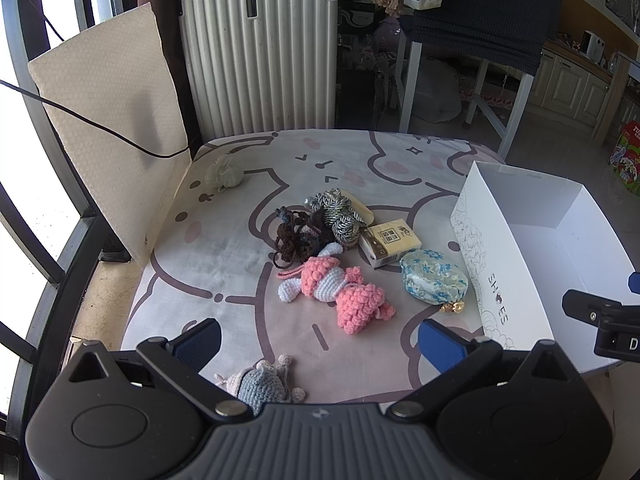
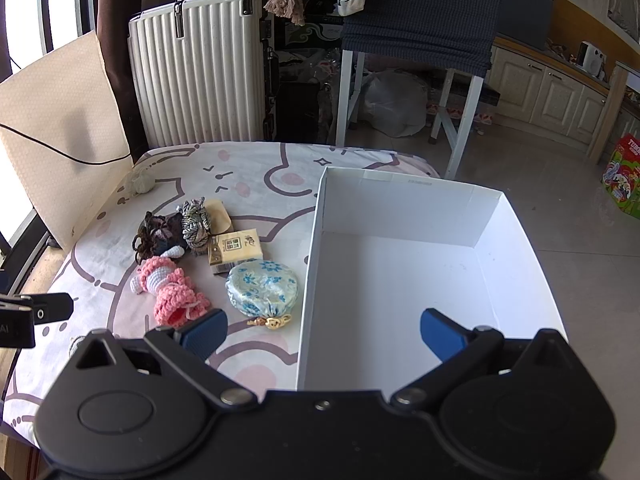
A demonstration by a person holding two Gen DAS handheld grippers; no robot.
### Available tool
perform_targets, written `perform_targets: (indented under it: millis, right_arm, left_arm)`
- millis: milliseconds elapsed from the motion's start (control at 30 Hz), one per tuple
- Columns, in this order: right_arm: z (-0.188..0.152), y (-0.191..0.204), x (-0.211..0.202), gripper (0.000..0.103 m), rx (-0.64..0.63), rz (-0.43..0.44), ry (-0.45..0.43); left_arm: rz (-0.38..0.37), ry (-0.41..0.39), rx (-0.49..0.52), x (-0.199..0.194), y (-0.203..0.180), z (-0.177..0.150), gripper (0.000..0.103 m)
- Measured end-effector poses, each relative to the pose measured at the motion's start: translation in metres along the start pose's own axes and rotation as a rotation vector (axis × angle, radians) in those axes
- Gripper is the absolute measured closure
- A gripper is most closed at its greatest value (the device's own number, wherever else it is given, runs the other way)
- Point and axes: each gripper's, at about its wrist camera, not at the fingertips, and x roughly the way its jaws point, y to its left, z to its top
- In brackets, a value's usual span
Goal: Organize objects
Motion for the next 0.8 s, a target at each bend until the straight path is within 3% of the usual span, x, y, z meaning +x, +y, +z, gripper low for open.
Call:
perform_targets:
  millis: [800]
  right_arm:
    - [0.0005,-0.0006,0.0003,0.000,-0.011,0.018,0.005]
  left_arm:
    - [-0.005,0.000,0.010,0.0001,0.0005,0.0001,0.000]
